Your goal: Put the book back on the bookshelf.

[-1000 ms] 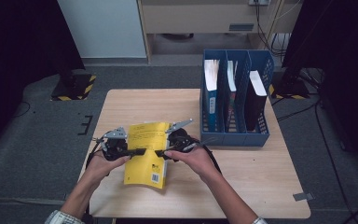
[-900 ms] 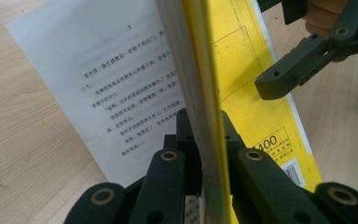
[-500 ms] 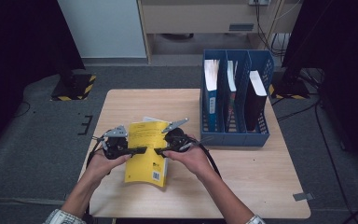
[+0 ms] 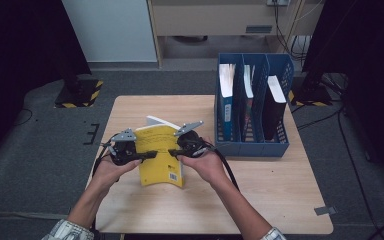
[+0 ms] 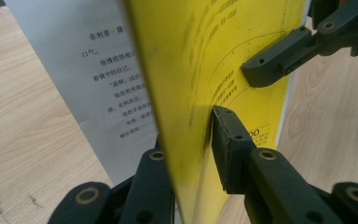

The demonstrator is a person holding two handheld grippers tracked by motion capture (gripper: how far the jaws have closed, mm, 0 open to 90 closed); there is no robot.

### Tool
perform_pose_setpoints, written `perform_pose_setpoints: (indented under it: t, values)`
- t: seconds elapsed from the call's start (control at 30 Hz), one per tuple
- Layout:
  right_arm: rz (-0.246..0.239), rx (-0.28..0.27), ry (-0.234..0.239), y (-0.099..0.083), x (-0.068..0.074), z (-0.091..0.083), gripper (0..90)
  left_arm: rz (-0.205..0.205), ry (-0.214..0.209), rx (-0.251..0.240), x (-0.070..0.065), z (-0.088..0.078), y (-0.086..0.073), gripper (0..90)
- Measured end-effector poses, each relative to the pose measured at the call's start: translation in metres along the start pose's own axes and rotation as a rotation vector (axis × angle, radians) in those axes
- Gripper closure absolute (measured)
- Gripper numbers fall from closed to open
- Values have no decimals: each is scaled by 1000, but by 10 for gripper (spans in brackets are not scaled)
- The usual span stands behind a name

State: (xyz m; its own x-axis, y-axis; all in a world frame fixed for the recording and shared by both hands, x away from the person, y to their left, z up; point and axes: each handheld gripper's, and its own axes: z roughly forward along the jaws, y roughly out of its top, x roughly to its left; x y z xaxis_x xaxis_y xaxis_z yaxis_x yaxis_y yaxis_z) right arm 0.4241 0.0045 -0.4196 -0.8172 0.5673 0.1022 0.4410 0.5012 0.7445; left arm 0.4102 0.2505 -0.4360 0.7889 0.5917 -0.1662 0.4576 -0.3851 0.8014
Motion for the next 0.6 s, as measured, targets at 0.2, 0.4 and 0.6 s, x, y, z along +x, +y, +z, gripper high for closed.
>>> perform_pose_setpoints:
  t: [0.2,0.4,0.6]
  values:
    - [-2,0,0,0,0,-2,709,-12,11,-23,2,-2,-1,710]
    - [-11,-1,3,0,2,-3,717,-16,15,-32,3,-4,-3,675]
    - [-16,0,8,1,3,-4,722,-18,14,-32,4,-5,-5,666]
